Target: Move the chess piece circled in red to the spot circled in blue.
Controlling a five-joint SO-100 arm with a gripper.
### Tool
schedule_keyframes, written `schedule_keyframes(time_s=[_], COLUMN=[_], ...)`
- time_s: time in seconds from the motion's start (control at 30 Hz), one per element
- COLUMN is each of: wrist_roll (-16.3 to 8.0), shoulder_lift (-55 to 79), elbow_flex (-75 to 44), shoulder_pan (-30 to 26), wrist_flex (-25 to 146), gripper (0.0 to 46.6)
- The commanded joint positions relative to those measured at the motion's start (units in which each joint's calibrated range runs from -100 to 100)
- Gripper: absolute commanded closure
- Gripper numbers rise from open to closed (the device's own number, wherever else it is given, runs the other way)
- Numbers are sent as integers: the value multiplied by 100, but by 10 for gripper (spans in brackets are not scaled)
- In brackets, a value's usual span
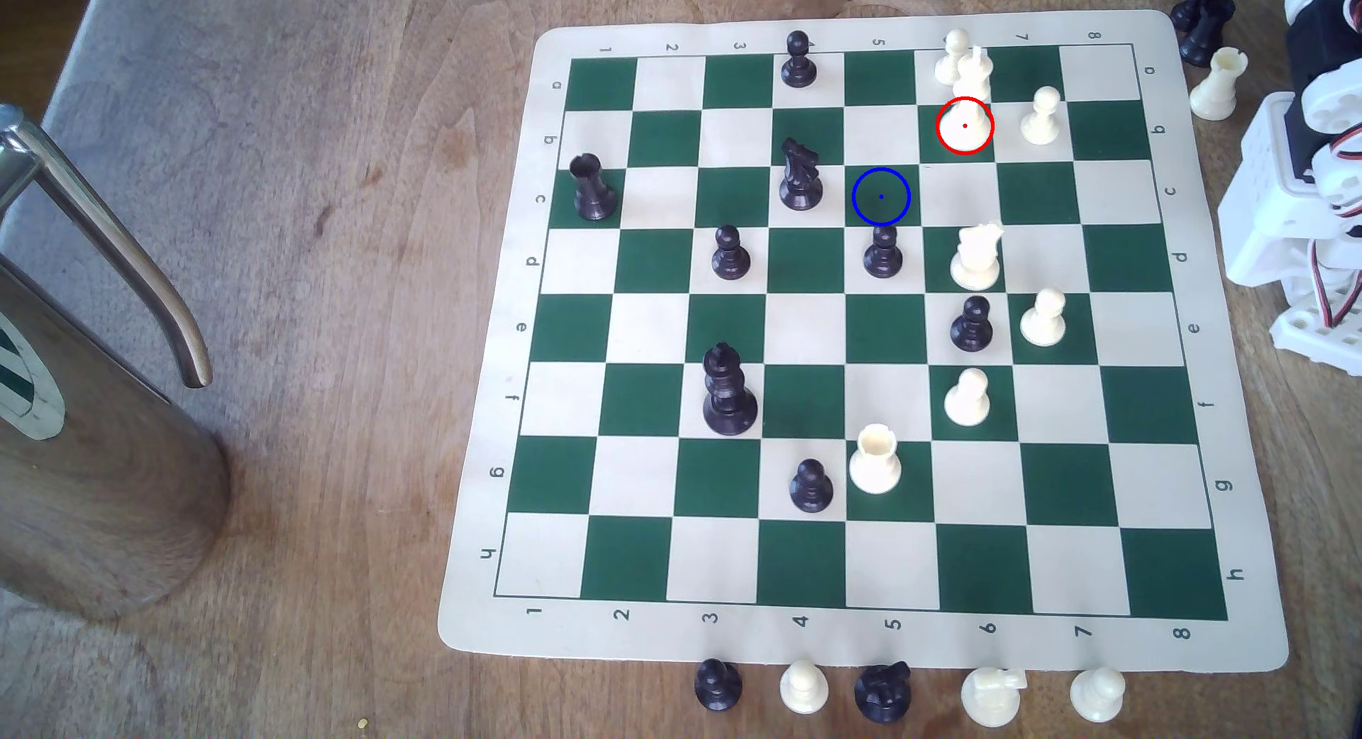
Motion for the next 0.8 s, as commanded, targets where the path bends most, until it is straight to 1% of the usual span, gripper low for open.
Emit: schedule_keyframes(time_s=[0.0,0.07,0.27,0.33,0.43,0.47,0.57,0.6,0.63,0.73,0.77], wrist_roll=[-151,-181,-200,-278,-278,-269,-264,-249,-244,-288,-308], shoulder_lift=[-3,-3,-3,-3,-3,-3,-3,-3,-3,-3,-3], elbow_flex=[117,117,-318,-544,-989,-1197,-1496,-1895,-2086,-2376,-2566], shoulder_pan=[24,32,-22,79,95,95,103,118,134,314,423], wrist_flex=[-190,146,2595,3537,4929,5633,6600,7812,8377,9352,10138], gripper=[464,464,464,464,464,464,464,459,449,420,394])
